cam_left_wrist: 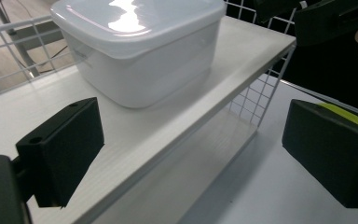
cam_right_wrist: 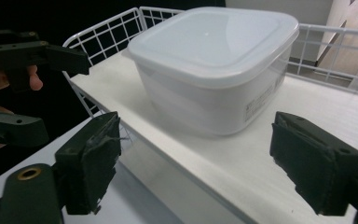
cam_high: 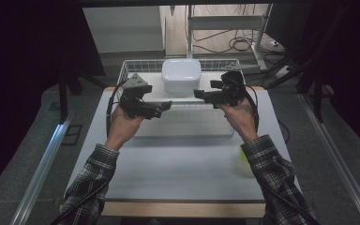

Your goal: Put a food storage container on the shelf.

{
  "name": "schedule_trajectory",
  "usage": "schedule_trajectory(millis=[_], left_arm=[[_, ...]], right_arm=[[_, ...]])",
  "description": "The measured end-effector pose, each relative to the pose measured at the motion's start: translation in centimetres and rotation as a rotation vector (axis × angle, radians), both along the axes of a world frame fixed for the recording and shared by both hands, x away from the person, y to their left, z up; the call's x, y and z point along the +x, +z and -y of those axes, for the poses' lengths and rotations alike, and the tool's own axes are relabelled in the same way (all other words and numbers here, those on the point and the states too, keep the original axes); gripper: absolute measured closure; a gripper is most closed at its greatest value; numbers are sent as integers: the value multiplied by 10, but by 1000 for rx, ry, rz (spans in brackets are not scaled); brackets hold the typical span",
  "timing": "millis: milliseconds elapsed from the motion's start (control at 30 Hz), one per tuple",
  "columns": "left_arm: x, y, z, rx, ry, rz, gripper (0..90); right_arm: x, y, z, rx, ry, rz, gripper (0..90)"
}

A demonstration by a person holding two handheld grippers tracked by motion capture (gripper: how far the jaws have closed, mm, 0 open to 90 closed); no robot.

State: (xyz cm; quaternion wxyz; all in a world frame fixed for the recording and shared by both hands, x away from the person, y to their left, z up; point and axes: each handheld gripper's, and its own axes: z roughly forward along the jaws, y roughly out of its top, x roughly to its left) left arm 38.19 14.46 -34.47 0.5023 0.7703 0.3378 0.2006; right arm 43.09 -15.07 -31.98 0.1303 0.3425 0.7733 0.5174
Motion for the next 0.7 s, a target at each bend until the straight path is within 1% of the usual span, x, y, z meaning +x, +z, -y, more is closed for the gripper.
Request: schedule_trajectory(millis=[133, 267, 367, 467, 600, 633, 667, 700], left_arm=[[-7, -4, -2, -1, -5, 5, 55], [-16, -10, -5, -9, -5, -4, 56], [-22, -16, -8, 6, -5, -10, 57], [-28, -22, -10, 25, -5, -15, 57], [-37, -29, -11, 50, -4, -8, 54], [-37, -29, -11, 50, -4, -8, 53], [-41, -31, -12, 58, 0, -3, 54], [-43, -33, -12, 65, -2, 0, 53]], right_arm=[[-7, -4, 3, -5, 8, 11, 138], [-14, -9, 6, -8, 20, 12, 117], [-21, -14, 7, -28, 31, 22, 96], [-27, -20, 8, -52, 44, 49, 82], [-37, -27, 9, -69, 60, 62, 63], [-37, -27, 9, -69, 60, 62, 63], [-42, -31, 10, -84, 69, 74, 54], [-44, -32, 10, -89, 72, 78, 52]])
